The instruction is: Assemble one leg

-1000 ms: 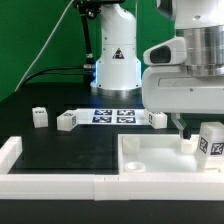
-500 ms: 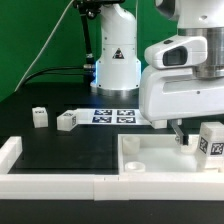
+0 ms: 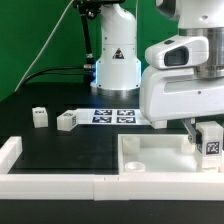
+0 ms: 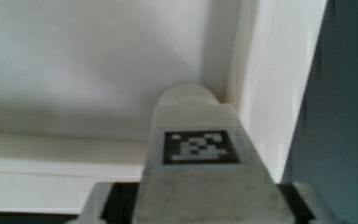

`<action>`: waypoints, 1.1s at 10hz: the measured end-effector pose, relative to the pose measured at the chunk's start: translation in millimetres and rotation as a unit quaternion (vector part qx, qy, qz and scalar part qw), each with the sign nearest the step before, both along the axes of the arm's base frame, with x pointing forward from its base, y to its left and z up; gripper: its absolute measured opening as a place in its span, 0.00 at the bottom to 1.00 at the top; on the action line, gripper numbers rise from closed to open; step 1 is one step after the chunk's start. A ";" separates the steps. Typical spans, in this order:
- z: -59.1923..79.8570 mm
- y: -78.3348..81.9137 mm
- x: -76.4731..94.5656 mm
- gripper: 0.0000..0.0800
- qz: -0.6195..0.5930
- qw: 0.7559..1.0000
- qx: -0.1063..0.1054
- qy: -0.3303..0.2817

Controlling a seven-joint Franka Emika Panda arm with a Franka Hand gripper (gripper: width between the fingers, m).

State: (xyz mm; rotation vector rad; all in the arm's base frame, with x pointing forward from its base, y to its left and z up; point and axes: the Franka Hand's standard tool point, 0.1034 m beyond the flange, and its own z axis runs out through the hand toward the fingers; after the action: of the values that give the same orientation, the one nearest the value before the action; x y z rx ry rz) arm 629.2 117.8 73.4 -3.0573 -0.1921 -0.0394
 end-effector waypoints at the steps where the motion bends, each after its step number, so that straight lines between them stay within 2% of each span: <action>1: 0.0 0.0 0.0 0.36 0.000 1.000 0.000 0.000; 4: 0.0 0.2 -0.1 0.36 -0.017 1.000 0.001 0.001; 6: -0.7 -2.1 0.2 0.36 -0.148 0.989 0.017 0.005; 9: -1.3 -3.7 -0.3 0.36 -0.352 0.935 0.028 0.024; 11: -2.0 -2.8 -1.1 0.36 -0.481 0.876 0.028 0.036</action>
Offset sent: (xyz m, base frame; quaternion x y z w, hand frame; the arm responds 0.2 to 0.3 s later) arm 0.0000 0.0000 0.0000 0.0000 0.0000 0.0000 1.0000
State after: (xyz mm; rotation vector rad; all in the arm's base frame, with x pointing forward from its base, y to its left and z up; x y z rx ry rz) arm 628.1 115.0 71.4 -2.7349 1.2919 0.0120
